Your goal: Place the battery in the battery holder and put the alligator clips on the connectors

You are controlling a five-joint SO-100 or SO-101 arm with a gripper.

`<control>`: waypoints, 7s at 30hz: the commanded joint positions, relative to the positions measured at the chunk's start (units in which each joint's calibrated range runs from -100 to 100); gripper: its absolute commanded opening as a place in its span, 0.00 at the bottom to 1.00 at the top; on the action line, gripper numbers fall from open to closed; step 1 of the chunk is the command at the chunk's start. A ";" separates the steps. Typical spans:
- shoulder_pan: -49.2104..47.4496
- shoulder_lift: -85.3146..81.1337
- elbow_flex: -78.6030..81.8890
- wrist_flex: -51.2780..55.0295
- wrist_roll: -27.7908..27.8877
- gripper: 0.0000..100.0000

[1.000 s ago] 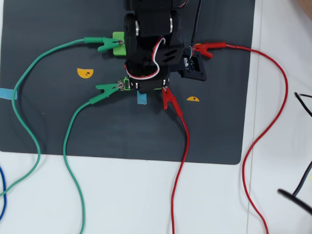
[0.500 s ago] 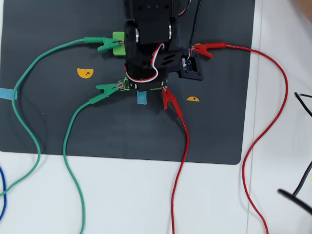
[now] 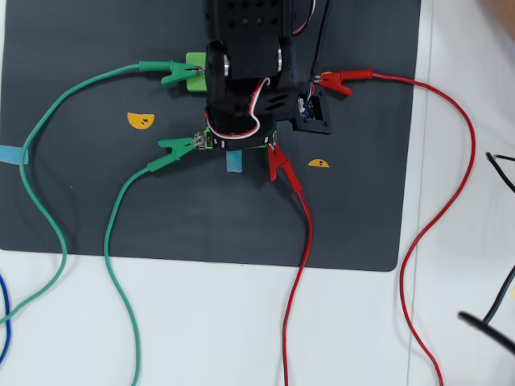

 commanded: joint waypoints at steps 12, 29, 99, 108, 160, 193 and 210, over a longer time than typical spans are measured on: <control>1.57 6.09 -5.66 -0.35 0.16 0.01; 1.07 -23.26 6.97 -0.35 0.21 0.01; -49.31 -18.16 15.92 -7.82 -21.78 0.19; -45.17 -11.69 14.51 -7.91 -22.30 0.21; -43.25 -4.21 9.69 -7.91 -22.66 0.21; -42.45 1.75 4.16 3.18 -22.98 0.21; -42.75 2.00 1.27 10.23 -24.02 0.21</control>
